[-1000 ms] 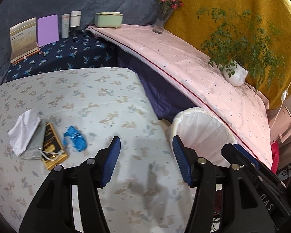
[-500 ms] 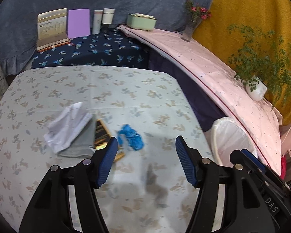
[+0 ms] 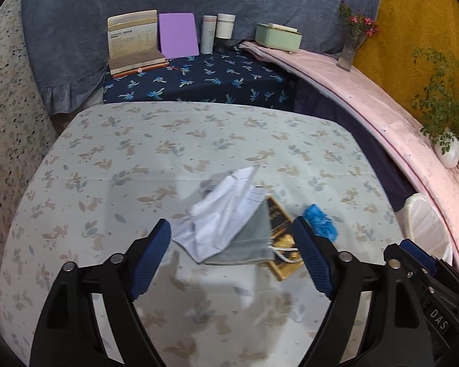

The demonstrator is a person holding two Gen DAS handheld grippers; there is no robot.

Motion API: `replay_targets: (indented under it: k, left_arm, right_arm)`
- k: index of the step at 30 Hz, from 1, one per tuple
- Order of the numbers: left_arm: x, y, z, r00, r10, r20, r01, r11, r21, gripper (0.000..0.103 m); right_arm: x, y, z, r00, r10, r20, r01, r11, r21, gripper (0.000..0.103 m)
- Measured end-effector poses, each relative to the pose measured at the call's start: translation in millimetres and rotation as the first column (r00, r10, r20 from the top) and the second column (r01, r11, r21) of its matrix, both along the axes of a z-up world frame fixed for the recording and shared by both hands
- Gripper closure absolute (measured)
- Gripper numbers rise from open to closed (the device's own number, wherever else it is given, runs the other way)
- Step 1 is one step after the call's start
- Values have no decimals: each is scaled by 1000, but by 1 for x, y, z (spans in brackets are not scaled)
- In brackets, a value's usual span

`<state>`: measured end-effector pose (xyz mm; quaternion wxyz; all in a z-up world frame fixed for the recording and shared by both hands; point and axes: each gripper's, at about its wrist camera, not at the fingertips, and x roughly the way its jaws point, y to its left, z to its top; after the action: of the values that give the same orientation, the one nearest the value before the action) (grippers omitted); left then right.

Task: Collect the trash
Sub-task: 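Grasp the white tissue with the left tool while the right tool grasps the blue tape measure, then carry the tissue and blue tape to the bin and open both tools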

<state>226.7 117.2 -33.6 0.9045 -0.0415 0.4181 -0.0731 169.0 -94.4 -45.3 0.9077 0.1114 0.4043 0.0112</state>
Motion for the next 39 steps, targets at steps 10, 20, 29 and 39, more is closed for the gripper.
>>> replay_targets:
  k: [10,20,29,39]
  left_arm:
    - [30,20,-28,999,-16,-49,17,1000,5,24]
    - [56,17,-42,992,-77,-97,69,995,-77,45]
    - [52,11,-36,992,-104,-70,97,991,-90,79]
    - [41,7,13,997,-82,16,83,991,-109,84]
  right_arm:
    - [44,27,-33,997,31,-66,-33,999,-27,58]
    - [75,29,-59,993,24,-113,-28,999,-33,58]
    - [79,28,-70,991,23,-130,-30,998,-53,75]
    - [62,19,-36,999,26,-44,-27,999,-30,83]
